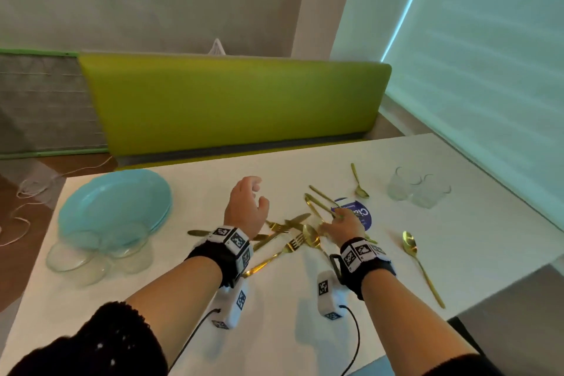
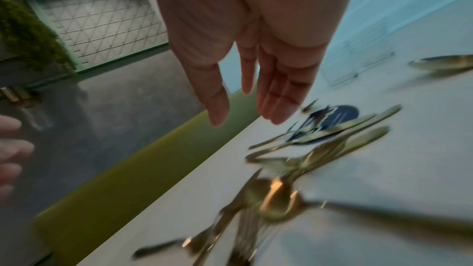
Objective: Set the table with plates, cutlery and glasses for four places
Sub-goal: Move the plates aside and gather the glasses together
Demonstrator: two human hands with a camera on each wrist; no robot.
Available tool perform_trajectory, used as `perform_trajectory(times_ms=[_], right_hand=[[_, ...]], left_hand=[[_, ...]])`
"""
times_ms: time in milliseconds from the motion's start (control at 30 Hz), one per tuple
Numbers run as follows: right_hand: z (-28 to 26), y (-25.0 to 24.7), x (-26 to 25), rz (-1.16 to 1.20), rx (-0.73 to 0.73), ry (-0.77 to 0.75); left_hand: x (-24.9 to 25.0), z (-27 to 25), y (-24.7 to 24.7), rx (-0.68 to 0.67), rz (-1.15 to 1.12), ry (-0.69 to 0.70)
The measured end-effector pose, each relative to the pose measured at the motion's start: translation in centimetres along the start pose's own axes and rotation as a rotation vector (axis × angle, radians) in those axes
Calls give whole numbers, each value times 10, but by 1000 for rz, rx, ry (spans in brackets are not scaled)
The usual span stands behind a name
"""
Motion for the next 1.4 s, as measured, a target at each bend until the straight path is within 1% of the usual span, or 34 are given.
perform_trajectory(times_ms=[100, 267, 367, 467, 667, 967, 1100, 1233, 1400], right_hand=[[59, -41, 29, -48, 71, 41], [153, -96, 73, 39, 196, 187], [196, -109, 87, 56, 243, 222], [231, -108, 91, 76, 255, 235], [269, -91, 90, 158, 310, 271], [297, -72, 93, 244, 378, 275], [304, -68, 94, 239, 389, 255], [307, -64, 93, 181, 384, 196], [302, -60, 86, 128, 364, 165]], left_hand=[[32, 9, 62, -89, -6, -86], [78, 21, 157, -189, -38, -188], [90, 23, 198, -237, -19, -225], [92, 24, 223, -254, 23, -223], [90, 41, 244, -255, 61, -213], [81, 61, 258, -271, 89, -236], [75, 62, 262, -274, 95, -249], [71, 63, 266, -287, 101, -261], [71, 62, 272, -313, 112, -240]])
Point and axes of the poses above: each hand's wrist, its own z-axis towards the middle knuckle, its own y-axis out of the palm, x = y × z, the point moved 2 cm from there along z, towards the middle knuckle, and after that the axes turned 15 degrees about x, right-handed, at the moved point
